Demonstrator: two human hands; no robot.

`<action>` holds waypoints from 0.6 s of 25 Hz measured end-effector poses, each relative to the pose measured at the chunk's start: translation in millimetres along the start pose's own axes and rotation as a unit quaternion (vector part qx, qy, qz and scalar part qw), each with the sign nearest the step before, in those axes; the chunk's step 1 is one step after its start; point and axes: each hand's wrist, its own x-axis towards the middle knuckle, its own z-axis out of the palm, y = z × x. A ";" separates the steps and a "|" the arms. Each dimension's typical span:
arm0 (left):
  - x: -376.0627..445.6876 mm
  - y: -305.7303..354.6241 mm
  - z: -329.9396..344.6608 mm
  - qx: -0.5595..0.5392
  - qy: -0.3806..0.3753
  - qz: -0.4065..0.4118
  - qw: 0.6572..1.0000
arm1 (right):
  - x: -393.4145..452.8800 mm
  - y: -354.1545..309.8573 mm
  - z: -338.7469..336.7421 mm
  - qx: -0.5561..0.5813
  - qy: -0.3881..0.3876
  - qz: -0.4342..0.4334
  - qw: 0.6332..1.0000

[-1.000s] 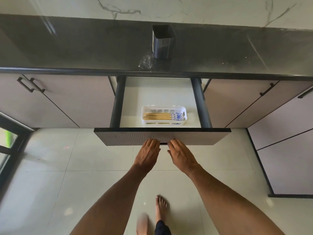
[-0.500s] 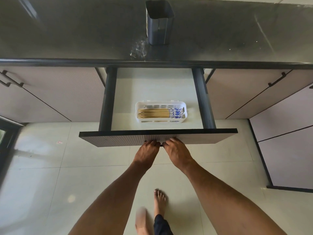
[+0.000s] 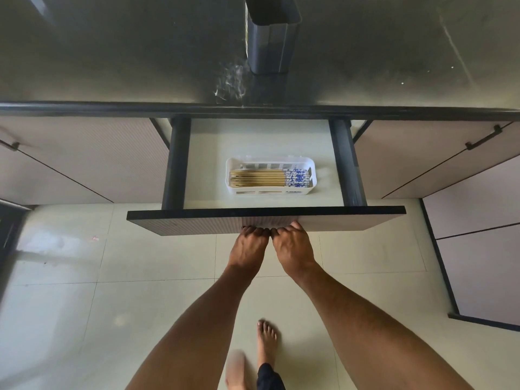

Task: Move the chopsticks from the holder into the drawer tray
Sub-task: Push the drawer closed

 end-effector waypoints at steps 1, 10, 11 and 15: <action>7.5 -3.2 0.9 -0.003 0.014 0.004 1.000 | 8.8 1.9 1.2 -0.005 0.005 0.006 1.000; 89.1 -35.9 8.3 -0.015 0.112 0.008 0.994 | 94.1 37.6 -7.1 0.008 -0.007 -0.001 1.000; 95.5 -38.1 6.2 -0.013 0.120 0.010 0.993 | 100.0 38.8 -10.0 0.010 -0.012 0.001 1.000; 146.6 -58.8 7.4 -0.018 0.158 0.016 0.987 | 155.0 59.8 -13.3 -0.020 -0.006 0.002 1.000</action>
